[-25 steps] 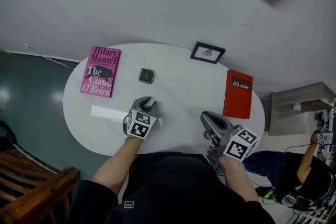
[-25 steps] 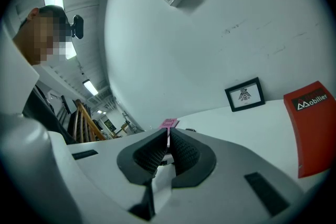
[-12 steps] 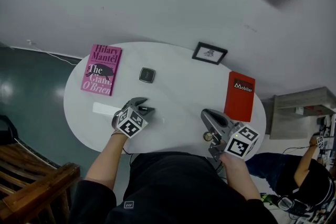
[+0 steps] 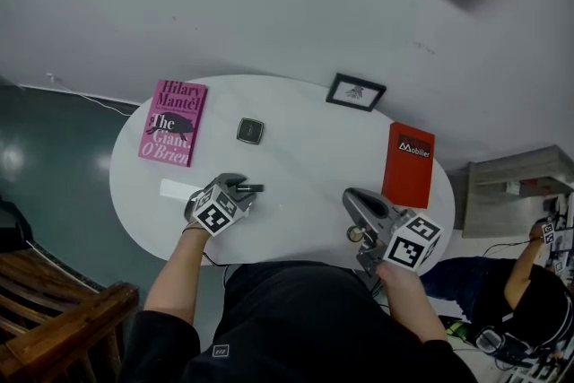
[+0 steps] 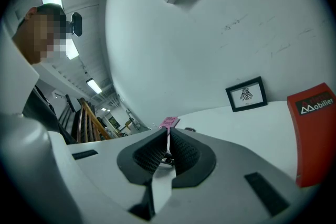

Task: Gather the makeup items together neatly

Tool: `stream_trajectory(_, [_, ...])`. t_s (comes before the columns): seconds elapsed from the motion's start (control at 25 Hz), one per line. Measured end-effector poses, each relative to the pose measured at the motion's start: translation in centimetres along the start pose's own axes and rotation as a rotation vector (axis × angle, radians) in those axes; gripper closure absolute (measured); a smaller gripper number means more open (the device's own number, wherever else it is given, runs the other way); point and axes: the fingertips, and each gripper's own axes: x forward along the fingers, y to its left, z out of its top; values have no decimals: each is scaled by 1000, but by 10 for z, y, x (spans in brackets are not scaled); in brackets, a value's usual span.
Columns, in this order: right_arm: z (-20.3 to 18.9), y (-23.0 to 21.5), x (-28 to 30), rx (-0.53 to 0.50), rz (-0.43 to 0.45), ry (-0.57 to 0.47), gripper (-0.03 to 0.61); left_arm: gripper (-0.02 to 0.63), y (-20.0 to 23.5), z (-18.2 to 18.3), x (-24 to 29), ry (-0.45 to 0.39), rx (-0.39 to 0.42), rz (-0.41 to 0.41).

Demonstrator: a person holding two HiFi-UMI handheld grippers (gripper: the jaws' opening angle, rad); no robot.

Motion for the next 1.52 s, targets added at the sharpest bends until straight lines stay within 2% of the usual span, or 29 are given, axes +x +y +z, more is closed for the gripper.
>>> stream_trajectory(0.04, [0, 0, 0, 0, 0, 2, 540, 454, 0, -2, 2, 16, 13, 0])
stream_trajectory(0.08, [-1, 0, 0, 0, 0, 3, 541, 459, 0, -3, 3, 26, 19, 3])
stream_trajectory(0.16, [-1, 0, 0, 3, 1, 4, 541, 509, 4, -2, 3, 32, -5, 20])
stream_trajectory(0.36, [-3, -5, -1, 13, -3, 5, 541, 512, 10, 18, 6, -18, -111, 64])
stream_trajectory(0.68, [-1, -15, -1, 47, 3, 0, 541, 512, 31, 83, 17, -152, -281, 137])
stream_trajectory(0.88, [-7, -28, 4, 83, 17, 5, 541, 512, 54, 92, 24, -149, -426, 227])
stream_trajectory(1.04, [-12, -38, 9, 108, 37, 11, 541, 512, 67, 99, 36, -138, -439, 306])
stream_trajectory(1.24, [-16, -47, 9, 123, 44, 10, 541, 512, 77, 107, 48, -148, -488, 361])
stream_trajectory(1.52, [-24, -59, -4, 145, 10, 0, 541, 511, 93, 117, 63, -152, -552, 420])
